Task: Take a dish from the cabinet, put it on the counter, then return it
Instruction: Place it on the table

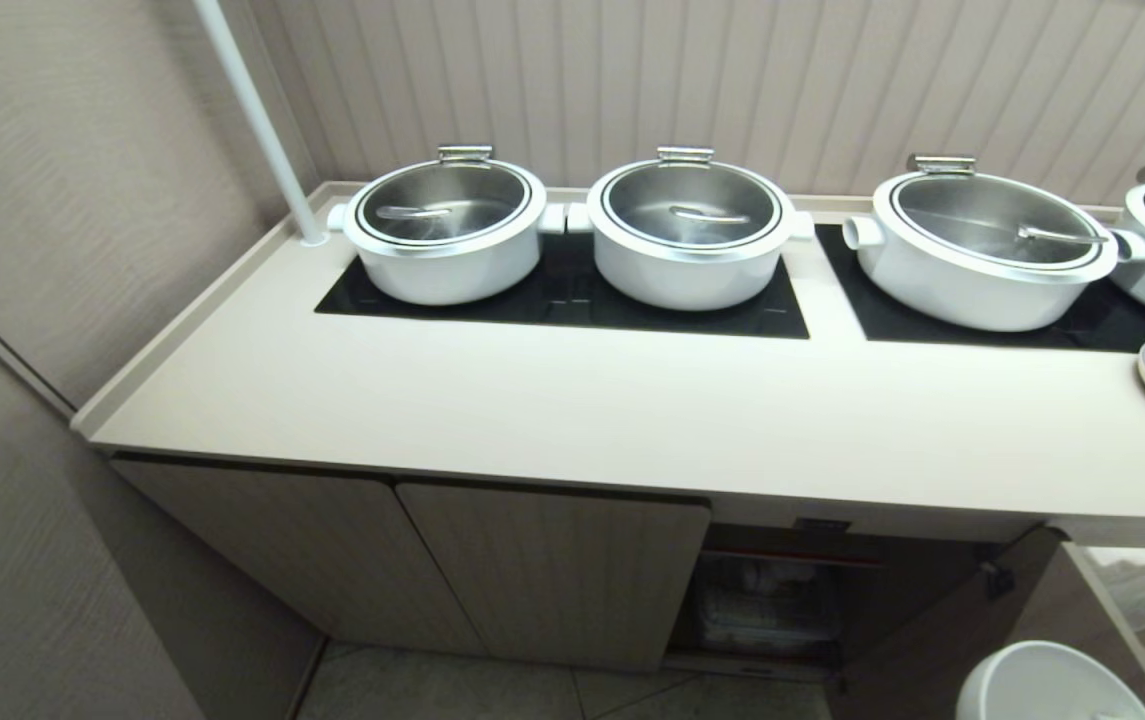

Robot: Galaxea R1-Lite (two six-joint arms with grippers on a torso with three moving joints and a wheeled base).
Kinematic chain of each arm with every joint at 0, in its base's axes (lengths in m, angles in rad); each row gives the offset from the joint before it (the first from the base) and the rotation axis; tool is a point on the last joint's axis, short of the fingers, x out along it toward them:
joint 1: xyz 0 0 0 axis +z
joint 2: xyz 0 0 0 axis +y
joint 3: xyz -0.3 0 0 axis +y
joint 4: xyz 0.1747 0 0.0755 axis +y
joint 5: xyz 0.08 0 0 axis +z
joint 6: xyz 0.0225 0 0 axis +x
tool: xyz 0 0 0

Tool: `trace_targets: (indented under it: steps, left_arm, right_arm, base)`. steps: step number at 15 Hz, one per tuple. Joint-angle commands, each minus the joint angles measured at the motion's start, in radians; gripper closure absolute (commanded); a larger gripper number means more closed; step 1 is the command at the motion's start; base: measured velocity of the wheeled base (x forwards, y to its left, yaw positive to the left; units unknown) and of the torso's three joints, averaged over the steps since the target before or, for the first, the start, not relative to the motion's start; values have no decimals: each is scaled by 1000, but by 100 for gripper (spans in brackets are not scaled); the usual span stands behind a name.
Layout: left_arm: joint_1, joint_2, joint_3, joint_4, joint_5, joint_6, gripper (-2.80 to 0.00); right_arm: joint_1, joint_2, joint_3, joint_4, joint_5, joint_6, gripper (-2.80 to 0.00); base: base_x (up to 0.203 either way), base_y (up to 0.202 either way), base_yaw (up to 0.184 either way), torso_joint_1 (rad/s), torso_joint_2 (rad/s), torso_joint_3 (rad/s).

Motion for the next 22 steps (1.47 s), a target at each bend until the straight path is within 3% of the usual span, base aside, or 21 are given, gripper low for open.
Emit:
trace_targets:
  steps: [1,10,22]
  left_arm:
    - [0,0,0,0,0,-1,0]
    - [0,0,1,0,0,-1,0]
    - [0,0,0,0,2,-1,0]
  right_arm:
    - [0,78,-52,0,2,0,0]
    - [0,379,-296,-1,3,1,0]
    - [0,965,-863,1,-39,27,0]
  base:
    - [0,0,0,0,0,0]
    - [0,0,0,0,0,0]
    - [0,0,0,0,0,0]
